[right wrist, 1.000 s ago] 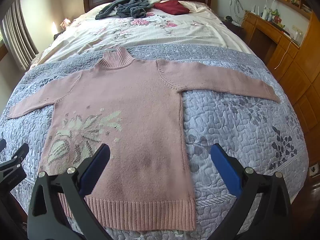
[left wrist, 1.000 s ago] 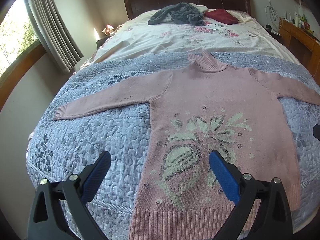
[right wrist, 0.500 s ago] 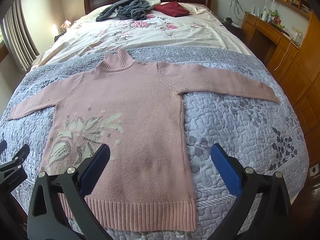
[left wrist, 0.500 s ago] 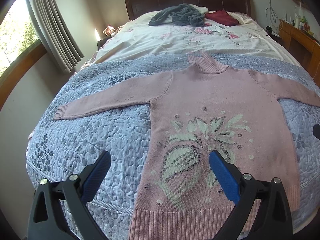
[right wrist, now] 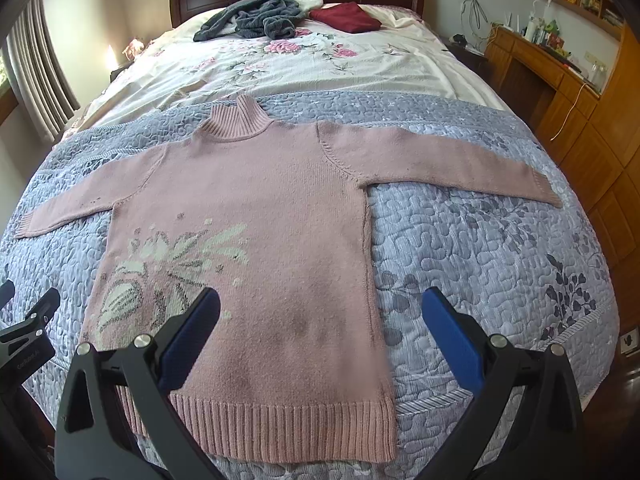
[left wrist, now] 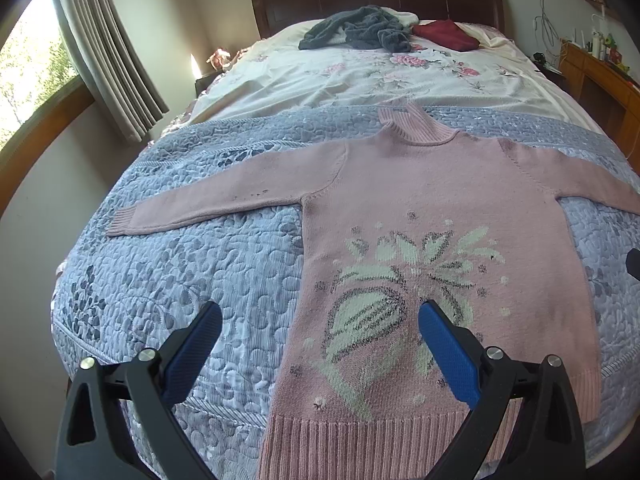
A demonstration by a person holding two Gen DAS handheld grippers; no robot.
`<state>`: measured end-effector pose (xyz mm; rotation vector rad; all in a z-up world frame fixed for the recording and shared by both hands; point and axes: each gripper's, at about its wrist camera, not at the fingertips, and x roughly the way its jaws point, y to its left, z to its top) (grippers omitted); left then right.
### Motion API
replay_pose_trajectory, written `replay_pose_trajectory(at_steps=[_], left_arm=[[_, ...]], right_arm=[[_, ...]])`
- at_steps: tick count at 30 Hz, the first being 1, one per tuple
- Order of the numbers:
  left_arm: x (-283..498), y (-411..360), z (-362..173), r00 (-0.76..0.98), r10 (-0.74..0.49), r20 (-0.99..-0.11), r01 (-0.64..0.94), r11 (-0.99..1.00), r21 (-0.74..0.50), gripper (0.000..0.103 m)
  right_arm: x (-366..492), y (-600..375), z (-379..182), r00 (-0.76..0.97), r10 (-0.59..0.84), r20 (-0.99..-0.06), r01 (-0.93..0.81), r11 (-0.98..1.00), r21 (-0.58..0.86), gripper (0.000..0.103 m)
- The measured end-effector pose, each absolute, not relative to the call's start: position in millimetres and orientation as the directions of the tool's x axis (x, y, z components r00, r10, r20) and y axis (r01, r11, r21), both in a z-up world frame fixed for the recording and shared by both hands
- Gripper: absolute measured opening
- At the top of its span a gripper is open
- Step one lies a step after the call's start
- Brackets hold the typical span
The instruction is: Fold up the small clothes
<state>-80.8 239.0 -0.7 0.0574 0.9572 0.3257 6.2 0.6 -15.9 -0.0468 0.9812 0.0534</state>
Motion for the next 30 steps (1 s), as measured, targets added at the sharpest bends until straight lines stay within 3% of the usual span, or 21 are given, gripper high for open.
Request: replay_pose_trajectory(at_steps=[30], left_arm=[[-78.9,239.5,-2.5,0.536,0.294,-0.792,-0.242,0.952,0.19,0.099]], right_arm=[[7.3,2.4,-17.0,0.565,0.024,-0.825,-0.07,0.997,-0.02,0.1]])
